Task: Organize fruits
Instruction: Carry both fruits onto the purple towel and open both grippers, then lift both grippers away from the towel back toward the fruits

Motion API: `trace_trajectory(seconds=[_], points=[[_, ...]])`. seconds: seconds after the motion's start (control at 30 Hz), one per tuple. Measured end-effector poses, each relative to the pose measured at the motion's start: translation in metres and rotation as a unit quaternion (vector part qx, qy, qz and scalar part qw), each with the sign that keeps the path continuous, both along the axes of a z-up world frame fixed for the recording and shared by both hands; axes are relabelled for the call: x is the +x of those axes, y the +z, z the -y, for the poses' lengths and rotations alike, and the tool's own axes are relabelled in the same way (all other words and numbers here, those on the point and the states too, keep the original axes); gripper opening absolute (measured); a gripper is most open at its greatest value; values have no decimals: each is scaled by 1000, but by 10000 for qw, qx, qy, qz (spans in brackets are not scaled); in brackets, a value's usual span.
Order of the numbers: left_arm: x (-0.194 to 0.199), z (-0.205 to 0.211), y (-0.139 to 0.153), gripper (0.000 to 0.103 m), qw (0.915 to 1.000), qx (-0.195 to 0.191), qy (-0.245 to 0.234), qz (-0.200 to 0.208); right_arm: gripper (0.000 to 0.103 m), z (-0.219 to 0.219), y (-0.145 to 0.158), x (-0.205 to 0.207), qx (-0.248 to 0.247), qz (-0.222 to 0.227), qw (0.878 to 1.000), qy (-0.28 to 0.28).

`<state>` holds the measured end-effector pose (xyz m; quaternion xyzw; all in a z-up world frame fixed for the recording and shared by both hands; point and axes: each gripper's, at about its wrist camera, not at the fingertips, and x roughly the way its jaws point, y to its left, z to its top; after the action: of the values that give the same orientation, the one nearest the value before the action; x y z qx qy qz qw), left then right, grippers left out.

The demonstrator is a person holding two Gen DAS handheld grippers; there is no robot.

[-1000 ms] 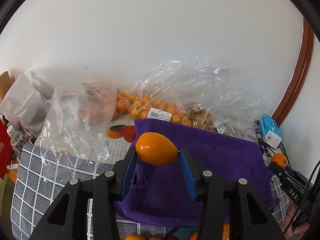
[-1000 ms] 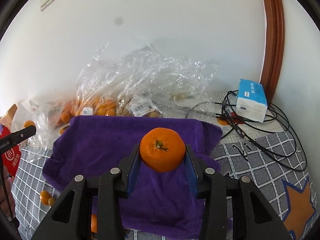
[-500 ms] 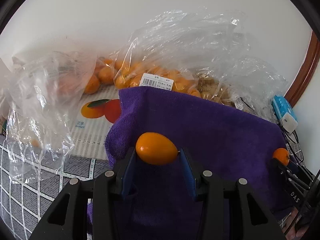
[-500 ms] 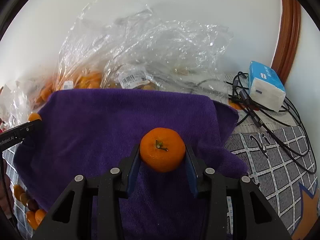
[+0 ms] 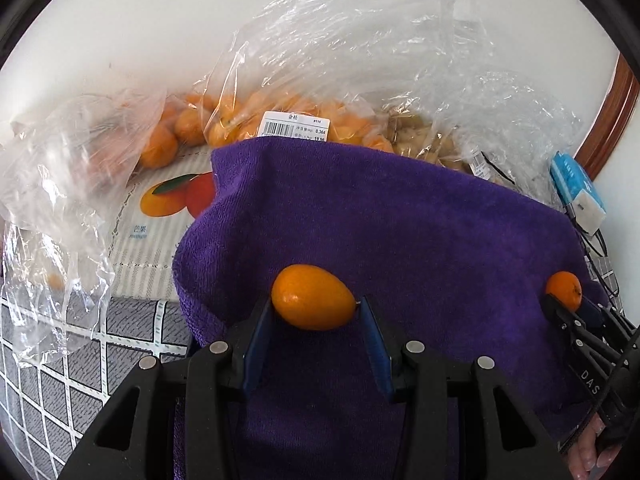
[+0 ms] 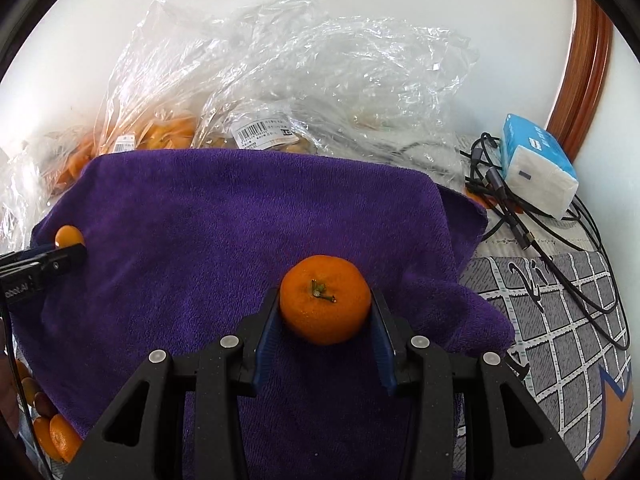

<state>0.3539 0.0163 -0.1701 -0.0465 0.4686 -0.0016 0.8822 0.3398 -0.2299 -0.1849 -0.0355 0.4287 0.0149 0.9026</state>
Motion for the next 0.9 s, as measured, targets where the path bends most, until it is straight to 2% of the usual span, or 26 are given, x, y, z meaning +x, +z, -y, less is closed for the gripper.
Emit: trace_trajectory(seconds=[0.07,0.23,0.27,0.3,0.4,0.53,0.63,0.77,0.9], points=[[0,-2,0,42,10000,-40,22,-45,43,0,0,0,9,-23,10000,-16],[0,-5,2,44,9997,-171,14,-156,60,-2,6,-4,68,-11,10000,-4],[-2,-6,6,47,9997,-205,9,-132,62,-2,10,-7,92,12,10000,0],[-4,-6,11,55,9997,-221,0,-87,63,-3,13,-11,106,50,9999,-2],[-17,-6,31,63,9997,-174,-41,155,64,-5,25,-27,87,132,9999,-31],[-38,-6,61,65,9987,-222,-1,455,64,-3,44,-50,114,143,9998,-73],[-60,-10,79,65,9969,-350,33,699,64,0,61,-73,0,331,9992,-202],[-95,-16,93,65,9953,-354,41,899,69,3,78,-101,16,462,9984,-324],[-122,-26,98,65,9945,-398,23,964,73,6,80,-123,274,340,9984,-359]])
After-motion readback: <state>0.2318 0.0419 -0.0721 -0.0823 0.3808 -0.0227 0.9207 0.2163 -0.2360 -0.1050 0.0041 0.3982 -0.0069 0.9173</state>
